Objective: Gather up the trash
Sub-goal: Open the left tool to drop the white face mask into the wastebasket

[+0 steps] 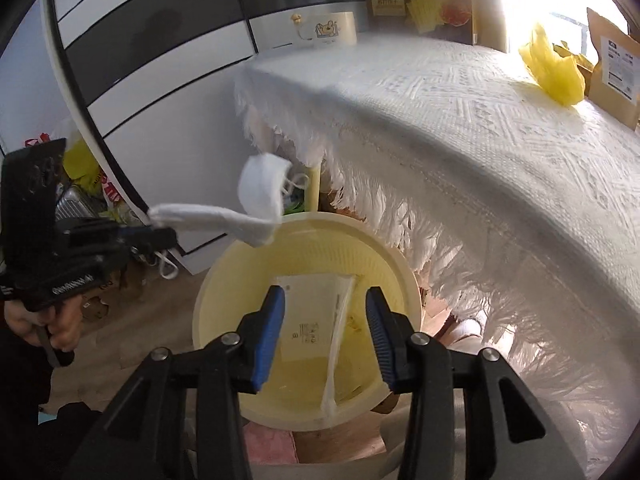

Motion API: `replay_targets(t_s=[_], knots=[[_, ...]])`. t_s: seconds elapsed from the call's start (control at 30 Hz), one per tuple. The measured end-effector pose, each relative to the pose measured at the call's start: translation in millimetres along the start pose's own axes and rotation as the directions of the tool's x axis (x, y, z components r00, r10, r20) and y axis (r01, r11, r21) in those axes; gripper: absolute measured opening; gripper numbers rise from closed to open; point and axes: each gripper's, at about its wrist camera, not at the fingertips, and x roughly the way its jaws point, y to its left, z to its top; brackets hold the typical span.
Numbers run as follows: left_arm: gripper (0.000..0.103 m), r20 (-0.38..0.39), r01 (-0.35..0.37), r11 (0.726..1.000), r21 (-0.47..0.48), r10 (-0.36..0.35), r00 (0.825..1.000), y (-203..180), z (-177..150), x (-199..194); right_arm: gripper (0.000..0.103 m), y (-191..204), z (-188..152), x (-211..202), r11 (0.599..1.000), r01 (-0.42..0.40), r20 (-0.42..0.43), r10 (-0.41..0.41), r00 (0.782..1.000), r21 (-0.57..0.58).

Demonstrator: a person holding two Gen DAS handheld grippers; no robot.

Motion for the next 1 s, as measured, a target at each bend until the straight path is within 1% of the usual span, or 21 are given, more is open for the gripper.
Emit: replay_targets(t_s=[0.13,0.33,0.47,0.63,0.67,0.7,0.73,0.77,0.83,1.0], knots=[[0.002,-0.05,-0.011,1.0,0.006,0.012,0.999,-6.1,-1.4,10.1,0.04,-0.6,-2.9,-11.9,1.0,-0.01,0.019,0.01,1.0,-0.008],[0.002,-0.098,-0.018,1.0,0.02,0.02,0.995,-18.7,-3.1,23.0,0.04,-13.2,-8.3,-30.4,0.999,-0.009,0.055,0.007,0.998,0.031],[0.002,-0.129,-0.007,0.999,0.038,0.012,0.992,-29.7,-4.9,31.7,0.04,-21.1,-14.5,-41.9,0.999,0.0,0.076,-0.004,0.997,0.049],[0.004,-0.176,-0.038,0.998,0.054,0.047,0.983,-40.5,-4.3,46.5,0.04,-32.3,-21.1,-57.0,0.997,0.014,0.1,-0.021,0.995,0.069],[0.009,-0.182,-0.046,0.998,0.053,0.055,0.982,-42.2,-3.6,48.5,0.04,-33.3,-21.8,-59.1,0.997,0.016,0.104,-0.024,0.994,0.072],[0.023,-0.185,-0.052,0.997,0.053,0.061,0.981,-43.9,-3.0,49.8,0.04,-34.2,-24.3,-63.0,0.997,0.018,0.108,-0.026,0.994,0.076],[0.034,-0.185,-0.056,0.997,0.051,0.064,0.981,-45.0,-2.4,50.4,0.04,-36.0,-26.0,-66.4,0.997,0.021,0.113,-0.03,0.993,0.079],[0.049,-0.18,-0.057,0.997,0.046,0.065,0.982,-45.9,-1.6,49.8,0.04,-37.6,-28.2,-69.6,0.996,0.023,0.117,-0.033,0.993,0.083],[0.051,-0.17,-0.048,0.998,0.042,0.054,0.984,-48.4,-0.2,47.3,0.04,-41.7,-31.4,-75.8,0.996,0.026,0.125,-0.038,0.991,0.09],[0.051,-0.148,-0.055,0.997,0.058,0.063,0.987,-59.7,6.1,39.0,0.04,-47.5,-39.0,-91.3,0.995,0.032,0.149,-0.046,0.988,0.098]])
